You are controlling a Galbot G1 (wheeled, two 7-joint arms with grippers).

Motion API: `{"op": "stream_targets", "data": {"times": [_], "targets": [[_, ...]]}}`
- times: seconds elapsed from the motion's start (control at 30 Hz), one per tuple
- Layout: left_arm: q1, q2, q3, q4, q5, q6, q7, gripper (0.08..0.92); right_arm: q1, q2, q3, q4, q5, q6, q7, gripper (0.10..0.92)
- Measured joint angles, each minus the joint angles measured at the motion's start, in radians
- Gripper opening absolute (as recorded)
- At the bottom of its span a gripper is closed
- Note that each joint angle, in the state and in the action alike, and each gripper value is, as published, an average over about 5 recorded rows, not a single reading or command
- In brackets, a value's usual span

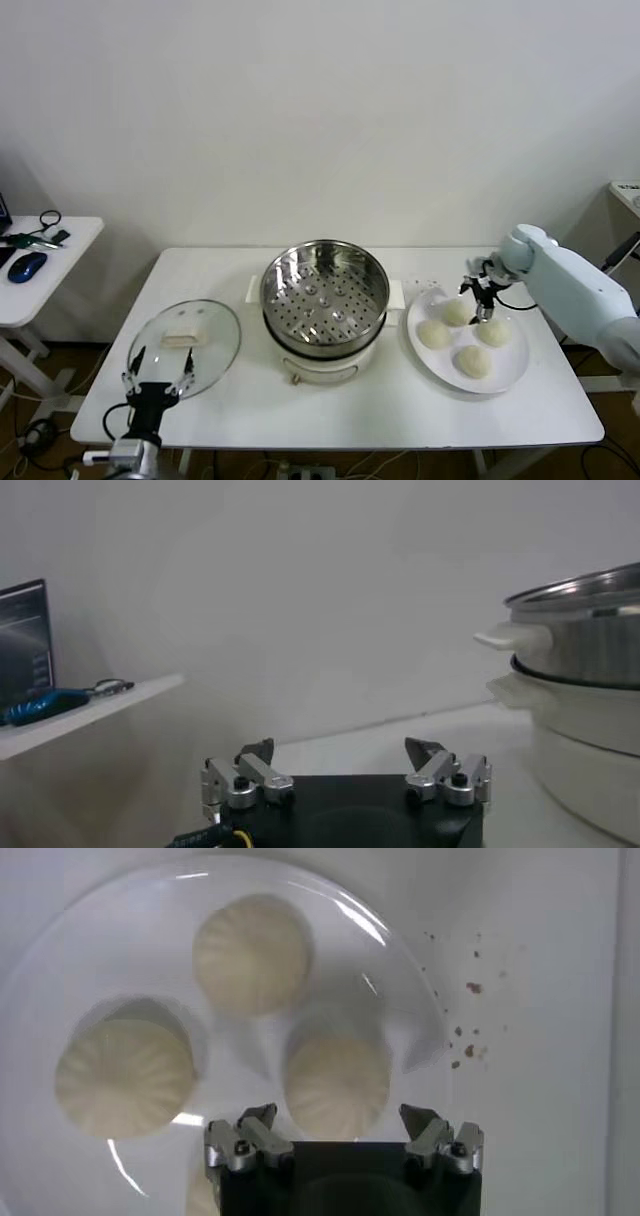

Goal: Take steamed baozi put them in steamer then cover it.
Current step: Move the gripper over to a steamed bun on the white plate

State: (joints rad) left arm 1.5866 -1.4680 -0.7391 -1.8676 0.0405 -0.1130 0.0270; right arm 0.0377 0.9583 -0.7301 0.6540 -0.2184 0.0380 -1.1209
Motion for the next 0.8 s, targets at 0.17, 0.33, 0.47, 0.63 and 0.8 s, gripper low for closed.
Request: {"op": "stream_targets", "data": {"times": [0.17, 0.33, 0.47, 0.63, 0.8], "targets": [[-0.002, 0.001, 0.002, 0.006, 0.0, 0.001, 0.001, 0.823, 0.006, 0.029, -0.011, -0.034, -0.006, 0.004, -0.003, 0.823], [-0.003, 0.001, 0.007, 0.009, 0.002, 0.002, 0.002, 0.823, 0.011, 0.054, -0.014, -0.066, -0.013, 0.01, -0.005, 0.822], [-0.003, 0.0, 0.008, 0.011, 0.002, 0.001, 0.001, 0.823, 0.014, 0.07, -0.013, -0.088, -0.019, 0.015, -0.008, 0.795], [0.0, -0.001, 0.006, 0.015, 0.002, -0.004, -0.001, 0.823, 0.016, 0.081, -0.013, -0.104, -0.024, 0.019, -0.011, 0.733], [0.001, -0.003, 0.006, 0.019, 0.002, -0.008, -0.002, 0.823, 0.022, 0.083, -0.015, -0.112, -0.026, 0.025, -0.015, 0.692]]}}
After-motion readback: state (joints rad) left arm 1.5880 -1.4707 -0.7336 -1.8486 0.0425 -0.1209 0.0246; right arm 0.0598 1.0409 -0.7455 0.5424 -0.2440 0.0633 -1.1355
